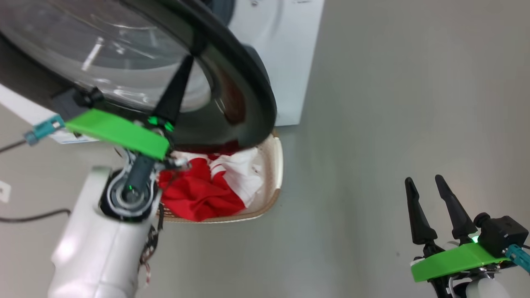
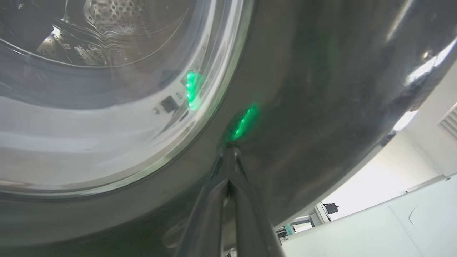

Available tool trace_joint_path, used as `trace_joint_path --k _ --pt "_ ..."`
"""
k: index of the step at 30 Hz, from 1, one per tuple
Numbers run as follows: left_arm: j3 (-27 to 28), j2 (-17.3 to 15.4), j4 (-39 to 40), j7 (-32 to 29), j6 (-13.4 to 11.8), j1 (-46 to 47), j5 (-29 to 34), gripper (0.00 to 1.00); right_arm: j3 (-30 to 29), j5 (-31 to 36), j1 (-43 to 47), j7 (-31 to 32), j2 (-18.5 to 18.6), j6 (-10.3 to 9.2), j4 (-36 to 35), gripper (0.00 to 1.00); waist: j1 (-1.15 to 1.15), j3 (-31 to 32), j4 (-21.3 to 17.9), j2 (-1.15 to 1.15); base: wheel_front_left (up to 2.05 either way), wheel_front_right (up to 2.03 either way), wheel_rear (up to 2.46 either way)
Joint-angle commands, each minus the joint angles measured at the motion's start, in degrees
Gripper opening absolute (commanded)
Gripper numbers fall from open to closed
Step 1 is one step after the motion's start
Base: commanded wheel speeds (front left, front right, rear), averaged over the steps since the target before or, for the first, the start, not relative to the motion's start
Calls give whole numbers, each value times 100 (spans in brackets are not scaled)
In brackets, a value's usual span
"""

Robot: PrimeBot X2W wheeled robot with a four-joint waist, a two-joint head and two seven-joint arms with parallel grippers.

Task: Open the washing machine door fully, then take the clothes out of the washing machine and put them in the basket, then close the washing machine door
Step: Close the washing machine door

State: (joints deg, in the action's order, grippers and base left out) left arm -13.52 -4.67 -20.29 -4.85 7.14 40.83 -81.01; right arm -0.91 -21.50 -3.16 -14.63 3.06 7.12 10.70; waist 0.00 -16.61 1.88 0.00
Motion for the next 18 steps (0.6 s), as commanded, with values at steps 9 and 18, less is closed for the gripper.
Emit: trace_joint_path --k 9,18 --pt "-141 -456 -650 816 35 983 -38 0 185 2 -272 -37 -12 36 -127 100 0 -215 -407 0 0 0 0" --pt "-487 -616 -836 1028 35 960 -333 0 172 -50 -231 -37 -17 36 -99 100 0 -108 -396 0 0 0 0"
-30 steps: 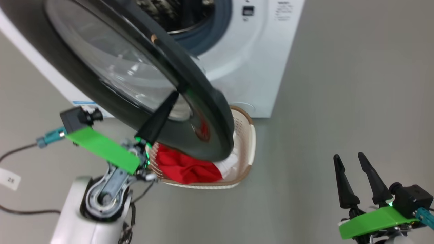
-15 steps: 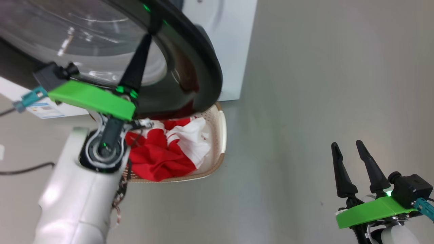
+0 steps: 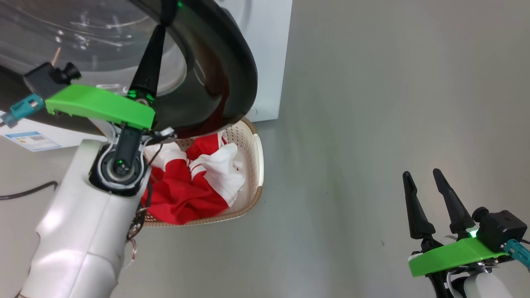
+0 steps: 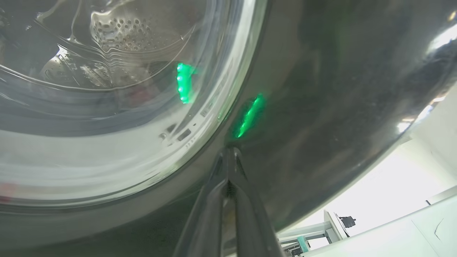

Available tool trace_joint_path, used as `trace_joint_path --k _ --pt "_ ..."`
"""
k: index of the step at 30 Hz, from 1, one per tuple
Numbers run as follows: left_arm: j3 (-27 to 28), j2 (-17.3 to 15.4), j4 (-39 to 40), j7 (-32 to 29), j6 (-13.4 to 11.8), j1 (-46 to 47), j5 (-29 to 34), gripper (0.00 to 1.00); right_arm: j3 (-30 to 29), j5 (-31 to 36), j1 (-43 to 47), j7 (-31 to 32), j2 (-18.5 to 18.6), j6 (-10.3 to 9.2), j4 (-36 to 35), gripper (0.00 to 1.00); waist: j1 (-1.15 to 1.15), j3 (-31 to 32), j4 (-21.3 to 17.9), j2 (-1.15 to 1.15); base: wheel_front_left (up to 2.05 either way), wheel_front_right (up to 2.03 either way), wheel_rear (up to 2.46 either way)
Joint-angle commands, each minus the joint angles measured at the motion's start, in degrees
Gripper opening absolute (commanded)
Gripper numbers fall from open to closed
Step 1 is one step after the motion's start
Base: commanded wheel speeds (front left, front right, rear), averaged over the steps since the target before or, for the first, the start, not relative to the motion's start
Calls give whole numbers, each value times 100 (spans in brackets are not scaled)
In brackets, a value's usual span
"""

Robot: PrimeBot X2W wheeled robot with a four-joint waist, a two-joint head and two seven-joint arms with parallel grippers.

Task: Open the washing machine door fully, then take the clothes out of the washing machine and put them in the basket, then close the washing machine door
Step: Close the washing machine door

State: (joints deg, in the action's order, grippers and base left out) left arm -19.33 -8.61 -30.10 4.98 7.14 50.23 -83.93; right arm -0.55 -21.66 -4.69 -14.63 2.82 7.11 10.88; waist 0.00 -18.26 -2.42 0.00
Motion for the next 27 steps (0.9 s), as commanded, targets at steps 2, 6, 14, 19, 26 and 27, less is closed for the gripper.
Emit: trace_joint_path --k 2,6,14,19,26,27 --pt "45 -254 164 109 35 -136 -117 0 122 -25 -34 -37 7 37 -109 100 0 132 73 0 0 0 0" --pt "-21 -285 252 266 35 -546 -269 0 69 25 54 -37 7 37 -92 100 0 310 187 0 0 0 0" --pt "-187 -388 430 487 35 -1393 -370 0 45 80 207 -37 15 37 -47 100 0 659 404 0 0 0 0" --pt "-275 -541 451 696 35 -2012 -323 0 14 88 334 -37 54 37 -22 100 0 888 551 0 0 0 0" --pt "-379 -766 471 942 35 -2742 -66 22 -19 86 473 -37 110 37 -9 100 0 1103 699 0 0 0 0" --pt "-370 -792 482 959 35 -2842 -40 31 -22 83 491 -37 117 37 -6 100 0 1128 709 0 0 0 0"
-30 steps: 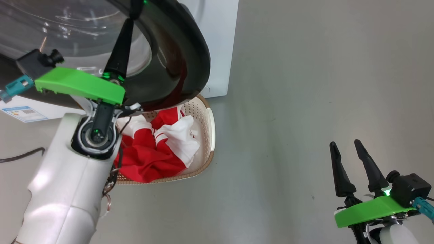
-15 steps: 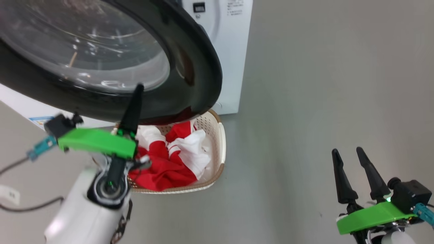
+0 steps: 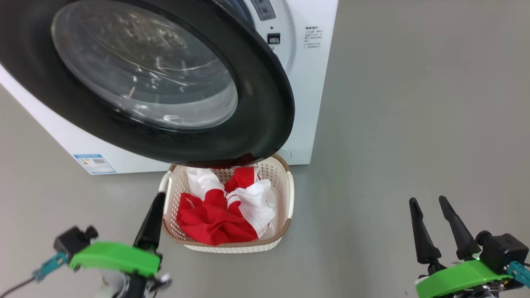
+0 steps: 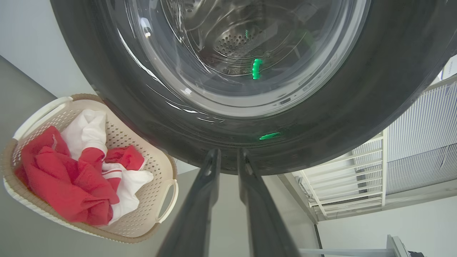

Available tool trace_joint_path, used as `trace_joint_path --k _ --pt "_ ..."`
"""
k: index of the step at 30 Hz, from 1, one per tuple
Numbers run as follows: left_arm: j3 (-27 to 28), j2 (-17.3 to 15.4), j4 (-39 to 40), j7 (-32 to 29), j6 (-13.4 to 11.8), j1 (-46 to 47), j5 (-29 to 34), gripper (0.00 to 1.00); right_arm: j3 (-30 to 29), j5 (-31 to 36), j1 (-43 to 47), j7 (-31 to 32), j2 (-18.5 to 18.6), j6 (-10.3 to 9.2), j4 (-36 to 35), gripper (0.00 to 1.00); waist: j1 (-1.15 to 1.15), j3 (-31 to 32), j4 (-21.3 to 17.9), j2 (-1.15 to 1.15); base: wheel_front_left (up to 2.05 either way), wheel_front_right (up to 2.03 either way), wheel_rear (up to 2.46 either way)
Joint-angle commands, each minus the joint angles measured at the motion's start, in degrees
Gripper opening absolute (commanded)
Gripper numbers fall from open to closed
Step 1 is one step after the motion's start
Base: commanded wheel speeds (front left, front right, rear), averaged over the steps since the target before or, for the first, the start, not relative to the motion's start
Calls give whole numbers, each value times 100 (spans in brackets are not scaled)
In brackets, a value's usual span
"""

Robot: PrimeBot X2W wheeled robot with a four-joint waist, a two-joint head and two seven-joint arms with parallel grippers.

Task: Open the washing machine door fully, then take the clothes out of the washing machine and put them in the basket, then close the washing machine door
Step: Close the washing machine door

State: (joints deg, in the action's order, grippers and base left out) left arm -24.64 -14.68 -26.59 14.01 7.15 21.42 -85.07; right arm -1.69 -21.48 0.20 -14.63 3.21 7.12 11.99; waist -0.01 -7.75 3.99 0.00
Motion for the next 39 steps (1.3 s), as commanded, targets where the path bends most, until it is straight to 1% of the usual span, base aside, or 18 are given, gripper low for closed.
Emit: trace_joint_path --k 1,4,5,6,7,8,9,11,16,19,22,23,24,25,28,32,35,39 --pt "163 -221 133 69 34 -56 126 36 87 62 22 -37 84 36 -114 100 1 108 78 0 0 0 0" --pt "172 -295 150 91 34 -322 295 48 72 50 86 -37 113 36 -110 100 1 182 97 0 0 0 0" --pt "234 -322 161 93 34 -403 391 64 65 47 108 -37 121 36 -108 100 1 205 102 0 0 0 0" --pt "310 -329 182 95 34 -490 497 72 56 45 133 -37 128 36 -109 100 1 228 106 0 0 0 0" --pt "414 -319 212 95 34 -582 586 85 46 45 161 -37 133 36 -110 100 1 253 108 0 0 0 0" --pt "517 -325 230 96 34 -681 724 96 38 46 193 -37 135 36 -108 100 1 291 106 0 0 0 0" --pt "595 -320 258 96 34 -785 857 100 30 47 230 -37 137 36 -107 100 1 324 102 0 0 0 0" --pt "798 -297 349 97 34 -986 1103 100 0 46 299 -37 139 36 -115 100 1 365 95 0 0 0 0" --pt "1312 -255 516 97 34 -1369 2067 100 -88 43 425 -37 137 36 -136 100 1 423 97 0 0 0 0" --pt "1710 -125 687 98 34 -1515 2630 100 -132 37 473 -37 135 36 -142 100 1 445 104 0 0 0 0" --pt "1961 -33 906 98 34 -1651 3234 100 -171 34 519 -37 133 36 -156 100 1 467 111 0 0 0 0" --pt "2119 35 1042 98 34 -1730 3595 100 -207 33 543 -37 131 36 -169 100 1 480 116 0 0 0 0" --pt "2119 35 1042 98 34 -1730 3595 100 -207 33 543 -37 131 36 -169 100 1 480 116 0 0 0 0" --pt "2208 68 1106 98 34 -1763 3786 100 -227 31 553 -37 131 36 -176 100 1 487 120 0 0 0 0" --pt "2399 133 1287 98 34 -1846 4545 100 -282 30 575 -37 131 36 -203 100 1 505 132 0 0 0 0" --pt "2559 215 1483 98 34 -1985 5752 100 -341 30 593 -37 135 36 -237 100 1 542 140 0 0 0 0" --pt "2733 408 1621 98 34 -2078 6452 100 -369 26 617 -37 138 36 -259 100 1 573 152 0 0 0 0" --pt "2957 671 1744 98 34 -2190 6991 100 -382 29 657 -37 140 36 -292 100 1 595 164 0 0 0 0"
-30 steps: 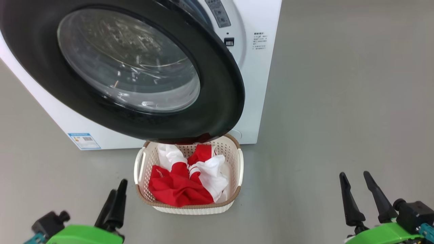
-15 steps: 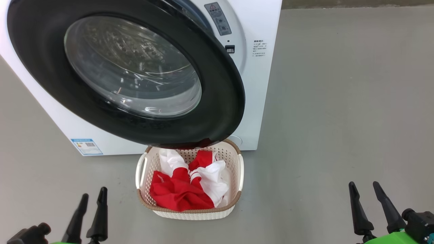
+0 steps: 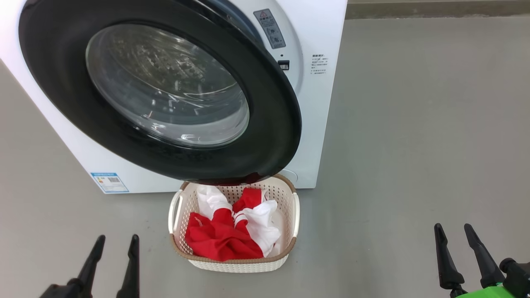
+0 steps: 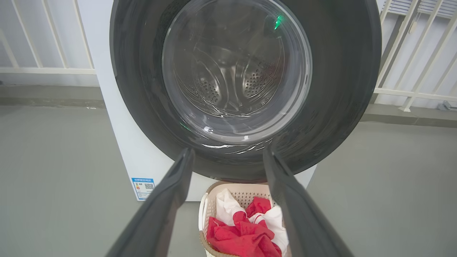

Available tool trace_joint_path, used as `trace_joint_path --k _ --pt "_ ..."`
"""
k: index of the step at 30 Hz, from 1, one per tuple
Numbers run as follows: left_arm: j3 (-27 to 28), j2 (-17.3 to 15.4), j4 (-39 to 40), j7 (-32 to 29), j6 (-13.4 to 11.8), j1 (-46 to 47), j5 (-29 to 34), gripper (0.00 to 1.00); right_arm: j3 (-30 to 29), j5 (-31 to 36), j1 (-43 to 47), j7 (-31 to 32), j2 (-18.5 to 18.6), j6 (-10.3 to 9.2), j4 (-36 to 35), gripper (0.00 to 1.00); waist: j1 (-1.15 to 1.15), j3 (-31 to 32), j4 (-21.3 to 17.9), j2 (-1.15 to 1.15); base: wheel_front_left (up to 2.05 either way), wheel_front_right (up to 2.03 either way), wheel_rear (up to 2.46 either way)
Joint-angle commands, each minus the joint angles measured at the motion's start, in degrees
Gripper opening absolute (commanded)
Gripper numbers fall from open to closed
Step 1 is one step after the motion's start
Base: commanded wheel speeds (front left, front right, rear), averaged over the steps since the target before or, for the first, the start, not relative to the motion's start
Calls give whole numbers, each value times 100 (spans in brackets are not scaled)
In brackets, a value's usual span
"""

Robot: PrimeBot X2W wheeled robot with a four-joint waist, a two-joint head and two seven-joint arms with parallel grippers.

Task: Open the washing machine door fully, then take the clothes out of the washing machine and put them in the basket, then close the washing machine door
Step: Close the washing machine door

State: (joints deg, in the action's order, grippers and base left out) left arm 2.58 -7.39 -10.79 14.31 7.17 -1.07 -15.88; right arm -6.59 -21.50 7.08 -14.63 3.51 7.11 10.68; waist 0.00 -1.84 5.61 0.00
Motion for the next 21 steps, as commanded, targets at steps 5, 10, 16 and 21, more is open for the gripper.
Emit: trace_joint_path --k 5,10,16,21 --pt "259 106 164 69 32 -36 272 100 135 44 20 -37 107 37 -158 100 0 8 12 0 0 0 0" --pt "283 156 176 69 32 -21 310 100 148 50 14 -37 105 37 -165 100 0 -16 25 0 0 0 0" --pt "288 181 232 69 32 8 336 100 150 54 20 -37 121 37 -171 100 0 -9 69 0 0 0 0" --pt "216 217 243 69 32 19 340 100 241 34 3 -37 131 37 -174 18 0 -4 159 0 0 0 0"
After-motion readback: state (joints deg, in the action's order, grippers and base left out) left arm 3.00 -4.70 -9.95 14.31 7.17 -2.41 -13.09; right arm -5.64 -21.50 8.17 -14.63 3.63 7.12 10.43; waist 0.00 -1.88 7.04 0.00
